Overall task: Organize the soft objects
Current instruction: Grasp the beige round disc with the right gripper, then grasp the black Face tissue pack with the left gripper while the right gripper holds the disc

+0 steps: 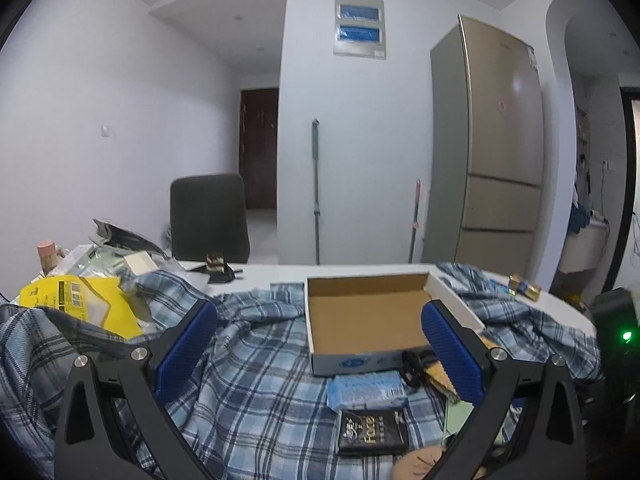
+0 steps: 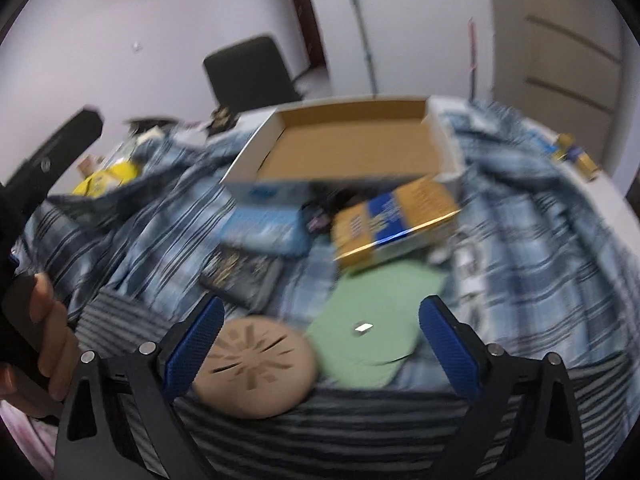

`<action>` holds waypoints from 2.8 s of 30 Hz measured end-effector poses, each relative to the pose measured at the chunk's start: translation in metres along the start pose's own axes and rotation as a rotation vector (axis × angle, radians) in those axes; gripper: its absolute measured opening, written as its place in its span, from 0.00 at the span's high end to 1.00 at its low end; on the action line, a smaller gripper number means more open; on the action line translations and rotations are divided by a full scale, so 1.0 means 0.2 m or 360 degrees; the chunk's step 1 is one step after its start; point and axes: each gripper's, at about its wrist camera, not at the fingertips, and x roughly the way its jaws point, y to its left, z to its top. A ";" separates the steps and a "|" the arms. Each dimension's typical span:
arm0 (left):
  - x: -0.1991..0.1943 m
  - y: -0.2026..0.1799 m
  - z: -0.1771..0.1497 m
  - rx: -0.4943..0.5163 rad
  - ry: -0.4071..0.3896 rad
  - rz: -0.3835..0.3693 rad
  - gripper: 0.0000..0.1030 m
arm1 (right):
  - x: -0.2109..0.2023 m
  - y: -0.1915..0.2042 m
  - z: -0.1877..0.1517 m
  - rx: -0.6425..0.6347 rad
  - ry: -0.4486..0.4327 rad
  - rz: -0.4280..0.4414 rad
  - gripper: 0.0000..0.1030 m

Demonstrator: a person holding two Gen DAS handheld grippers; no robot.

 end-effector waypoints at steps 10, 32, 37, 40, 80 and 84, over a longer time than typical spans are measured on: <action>0.02 0.00 0.02 0.0013 0.0095 -0.0063 0.00 | 0.17 0.11 -0.08 -0.0059 0.0285 0.0165 0.09; 0.05 0.02 0.01 -0.0034 0.0169 -0.0100 0.00 | -0.01 0.06 0.00 -0.0108 0.0039 0.0016 0.25; 0.15 -0.03 -0.04 0.0043 0.0287 -0.0097 0.00 | -0.12 -0.08 0.07 -0.0088 -0.0228 -0.0243 0.25; 0.27 -0.06 -0.10 0.0072 0.0494 -0.0180 0.00 | -0.16 -0.14 0.08 -0.0085 -0.0378 -0.0370 0.25; 0.45 -0.20 -0.30 0.0229 0.0770 -0.0326 0.35 | -0.18 -0.18 0.01 -0.0143 -0.0555 -0.0340 0.23; 0.33 -0.21 -0.25 0.0262 0.0537 -0.0340 0.35 | -0.21 -0.16 -0.01 -0.0172 -0.0615 -0.0328 0.23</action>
